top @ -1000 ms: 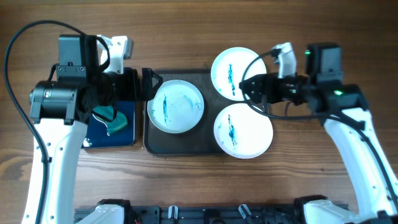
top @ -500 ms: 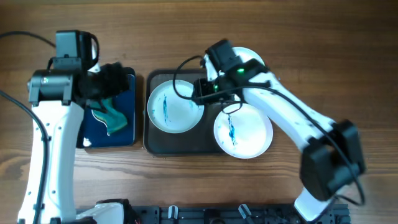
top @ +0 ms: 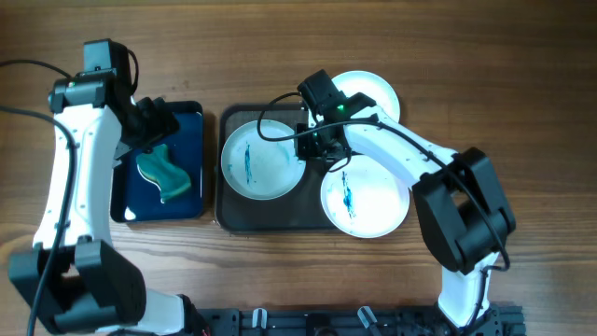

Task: Clean dirty plates on tray and stack at the side
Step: 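Grasp the green sponge with left gripper, left plate rim with right, then move the sponge with the left gripper onto the held left plate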

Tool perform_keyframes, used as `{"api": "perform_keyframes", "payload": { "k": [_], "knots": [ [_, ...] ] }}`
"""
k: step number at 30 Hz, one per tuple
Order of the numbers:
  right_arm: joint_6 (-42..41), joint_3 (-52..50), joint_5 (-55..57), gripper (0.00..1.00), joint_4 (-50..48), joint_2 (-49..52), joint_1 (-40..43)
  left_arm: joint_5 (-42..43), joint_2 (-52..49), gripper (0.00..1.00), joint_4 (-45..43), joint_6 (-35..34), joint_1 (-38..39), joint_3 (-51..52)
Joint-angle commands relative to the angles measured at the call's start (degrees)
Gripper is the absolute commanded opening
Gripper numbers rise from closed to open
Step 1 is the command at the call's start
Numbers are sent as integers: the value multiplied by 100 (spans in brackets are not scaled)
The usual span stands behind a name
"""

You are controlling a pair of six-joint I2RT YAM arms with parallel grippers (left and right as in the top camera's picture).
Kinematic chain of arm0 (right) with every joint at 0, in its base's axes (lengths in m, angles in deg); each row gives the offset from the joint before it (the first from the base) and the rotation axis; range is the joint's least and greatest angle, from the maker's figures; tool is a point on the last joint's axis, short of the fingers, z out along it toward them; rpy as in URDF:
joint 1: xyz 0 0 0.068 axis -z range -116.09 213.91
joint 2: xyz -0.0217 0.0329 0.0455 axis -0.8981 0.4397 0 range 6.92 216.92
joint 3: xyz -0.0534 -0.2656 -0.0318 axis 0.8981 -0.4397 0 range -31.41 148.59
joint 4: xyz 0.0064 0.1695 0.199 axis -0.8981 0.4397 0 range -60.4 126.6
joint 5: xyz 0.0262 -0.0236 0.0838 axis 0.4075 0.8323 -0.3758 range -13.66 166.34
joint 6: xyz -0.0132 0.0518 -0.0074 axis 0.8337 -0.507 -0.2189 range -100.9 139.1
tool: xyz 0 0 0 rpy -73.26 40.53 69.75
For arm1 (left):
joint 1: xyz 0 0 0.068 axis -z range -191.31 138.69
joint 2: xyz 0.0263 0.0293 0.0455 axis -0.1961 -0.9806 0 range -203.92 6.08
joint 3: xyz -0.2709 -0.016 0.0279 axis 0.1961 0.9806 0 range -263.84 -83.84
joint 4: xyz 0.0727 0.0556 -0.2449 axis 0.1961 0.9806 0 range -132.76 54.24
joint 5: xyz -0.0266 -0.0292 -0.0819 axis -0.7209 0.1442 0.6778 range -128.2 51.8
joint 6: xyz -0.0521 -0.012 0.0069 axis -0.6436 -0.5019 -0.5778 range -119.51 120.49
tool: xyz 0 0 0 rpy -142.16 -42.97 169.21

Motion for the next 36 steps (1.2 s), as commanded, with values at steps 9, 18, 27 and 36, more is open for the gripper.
{"api": "perform_keyframes", "payload": {
  "k": [9,18,27,36],
  "knots": [
    [-330,101,70,12,-151,533,-24,-118,-330,89,-85,7,-94,-87],
    [-411,101,15,4,-227,575,-24,-116,-780,86,-409,7,-92,339],
    [-396,101,-87,4,-302,575,-24,-120,-933,71,-1683,-356,-92,1495],
    [-407,101,-92,5,-321,575,-24,-122,-933,25,-2846,-354,-92,2520]
  ]
}}
